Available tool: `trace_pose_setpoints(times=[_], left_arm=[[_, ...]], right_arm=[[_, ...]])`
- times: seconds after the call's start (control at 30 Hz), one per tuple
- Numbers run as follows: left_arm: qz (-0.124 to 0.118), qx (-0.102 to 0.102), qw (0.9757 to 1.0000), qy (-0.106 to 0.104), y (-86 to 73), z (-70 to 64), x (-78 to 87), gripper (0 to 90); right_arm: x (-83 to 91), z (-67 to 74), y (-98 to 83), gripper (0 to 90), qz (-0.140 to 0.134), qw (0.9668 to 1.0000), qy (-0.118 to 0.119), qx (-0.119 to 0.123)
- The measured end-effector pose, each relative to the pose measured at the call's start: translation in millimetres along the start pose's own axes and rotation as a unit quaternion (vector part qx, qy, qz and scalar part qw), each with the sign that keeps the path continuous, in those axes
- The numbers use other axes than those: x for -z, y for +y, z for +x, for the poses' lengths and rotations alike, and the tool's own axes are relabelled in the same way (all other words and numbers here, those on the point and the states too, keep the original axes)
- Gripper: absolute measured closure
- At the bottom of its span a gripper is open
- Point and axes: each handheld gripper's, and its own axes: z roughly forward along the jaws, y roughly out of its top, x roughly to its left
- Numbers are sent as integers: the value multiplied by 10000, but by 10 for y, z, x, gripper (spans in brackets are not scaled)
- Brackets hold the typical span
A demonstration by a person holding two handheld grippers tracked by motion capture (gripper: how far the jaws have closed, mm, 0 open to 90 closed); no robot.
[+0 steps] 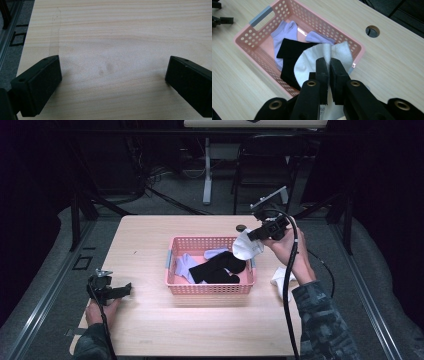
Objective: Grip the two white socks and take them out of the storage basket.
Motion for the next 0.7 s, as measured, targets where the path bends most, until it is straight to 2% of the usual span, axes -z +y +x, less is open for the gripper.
trace_pose_setpoints(times=[0.3,0.57,0.7], left_arm=[[2,1,10000,0,1,0,0,5],[3,-11,10000,-2,2,2,-1,5],[-3,-17,10000,1,2,2,-1,5]], right_arm=[[138,-223,-165,864,55,9997,-209,-126],[202,-430,-412,866,77,9987,-425,-280],[189,-544,-543,866,95,9976,-520,-449]])
